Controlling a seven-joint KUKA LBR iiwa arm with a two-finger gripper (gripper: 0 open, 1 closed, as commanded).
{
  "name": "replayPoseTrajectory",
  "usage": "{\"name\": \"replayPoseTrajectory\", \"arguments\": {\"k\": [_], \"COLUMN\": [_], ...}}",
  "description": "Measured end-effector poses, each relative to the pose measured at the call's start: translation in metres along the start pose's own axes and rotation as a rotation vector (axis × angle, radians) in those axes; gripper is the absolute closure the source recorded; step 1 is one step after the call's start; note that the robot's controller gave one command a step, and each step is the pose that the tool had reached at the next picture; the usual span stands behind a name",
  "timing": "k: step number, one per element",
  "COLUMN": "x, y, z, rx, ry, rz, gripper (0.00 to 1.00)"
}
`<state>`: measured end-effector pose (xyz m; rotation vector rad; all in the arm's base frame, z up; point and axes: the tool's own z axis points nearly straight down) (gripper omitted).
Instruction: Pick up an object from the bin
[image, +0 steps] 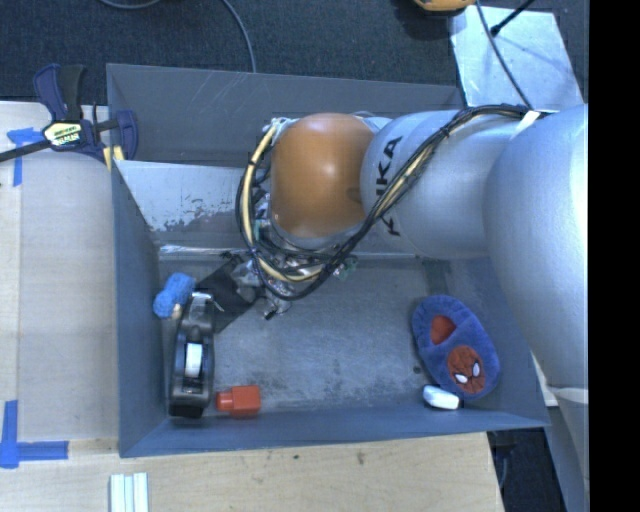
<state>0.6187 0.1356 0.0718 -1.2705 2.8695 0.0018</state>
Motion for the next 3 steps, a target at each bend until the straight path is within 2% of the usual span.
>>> {"name": "replayPoseTrajectory", "arguments": {"k": [1,2,3], "x": [0.033,0.068,0.027], "y": [-0.026,-0.019,-0.017], "z": [0.0,-0.109,-0.192], "rx": [0.001,0.007,0.008], "ry": [0.0,-0.004,-0.009], "rz": [0.006,-0.054,-0.107], "gripper": [1.0,1.0,1.0]}}
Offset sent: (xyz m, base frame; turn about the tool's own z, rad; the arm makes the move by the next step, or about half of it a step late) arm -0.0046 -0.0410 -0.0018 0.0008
